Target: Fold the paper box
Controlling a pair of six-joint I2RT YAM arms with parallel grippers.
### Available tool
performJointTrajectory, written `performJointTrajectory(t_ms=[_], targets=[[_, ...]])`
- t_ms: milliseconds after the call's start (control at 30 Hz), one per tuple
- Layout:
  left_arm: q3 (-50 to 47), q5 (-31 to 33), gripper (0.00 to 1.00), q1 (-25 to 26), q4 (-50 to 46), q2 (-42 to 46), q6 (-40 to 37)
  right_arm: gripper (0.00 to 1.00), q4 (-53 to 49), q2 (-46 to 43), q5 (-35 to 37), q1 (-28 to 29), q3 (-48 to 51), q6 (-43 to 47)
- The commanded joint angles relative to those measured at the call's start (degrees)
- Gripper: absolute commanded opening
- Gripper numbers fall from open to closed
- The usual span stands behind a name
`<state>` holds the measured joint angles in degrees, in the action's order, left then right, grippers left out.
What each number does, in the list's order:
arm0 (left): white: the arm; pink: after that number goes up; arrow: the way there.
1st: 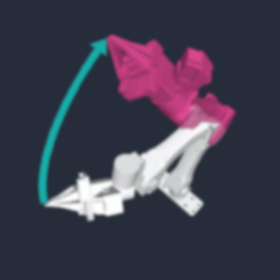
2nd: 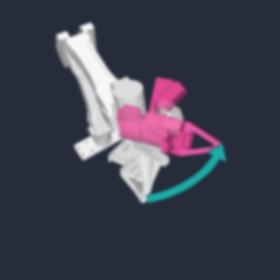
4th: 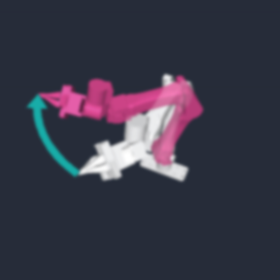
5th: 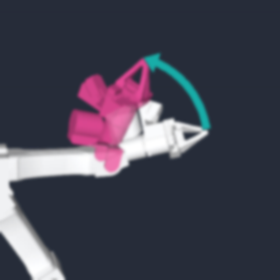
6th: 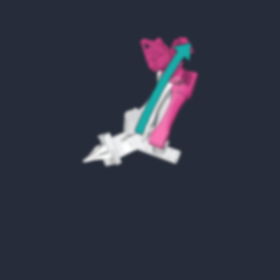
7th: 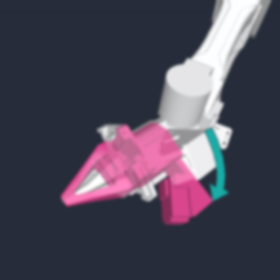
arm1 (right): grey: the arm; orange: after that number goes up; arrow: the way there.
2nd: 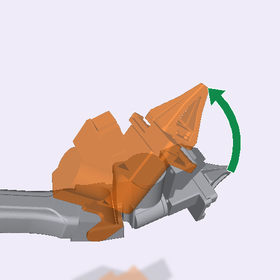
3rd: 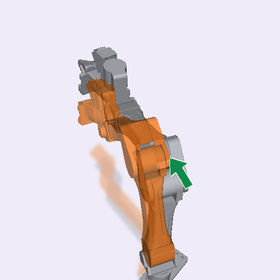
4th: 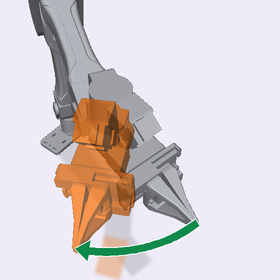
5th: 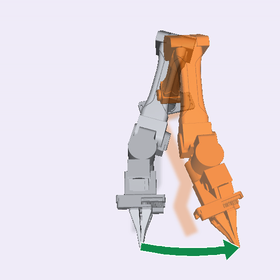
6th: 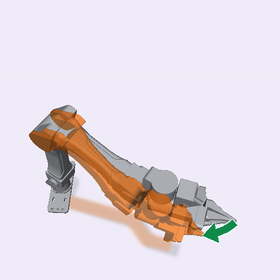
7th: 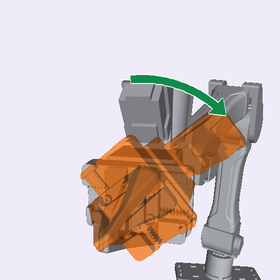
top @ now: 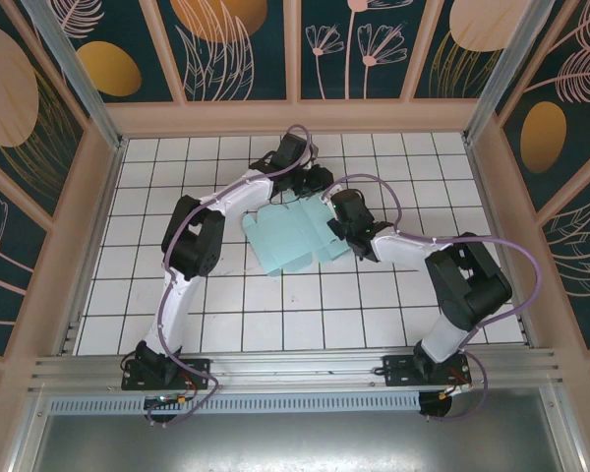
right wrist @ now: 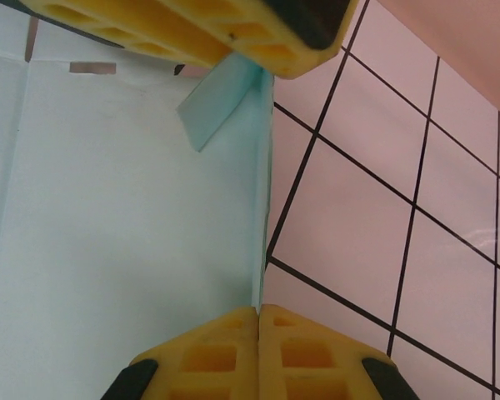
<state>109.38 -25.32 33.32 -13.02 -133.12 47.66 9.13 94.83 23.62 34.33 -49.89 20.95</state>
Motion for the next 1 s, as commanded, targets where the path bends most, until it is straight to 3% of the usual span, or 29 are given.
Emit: performJointTrajectory(t_ms=[0,600,967], targets=[[-2.58,-1.22,0.27,0.29,5.57,2.75,7.72,0.00,1.92,1.46,3.25,0.95,-1.01,2.23],[-7.52,-6.09,0.26,0.34,18.37,4.10,25.12,0.00,6.95,2.20,8.97,3.09,0.40,6.25],[-8.47,-7.08,0.14,0.31,20.23,3.77,27.23,0.00,7.46,2.77,9.47,3.12,0.67,7.34]])
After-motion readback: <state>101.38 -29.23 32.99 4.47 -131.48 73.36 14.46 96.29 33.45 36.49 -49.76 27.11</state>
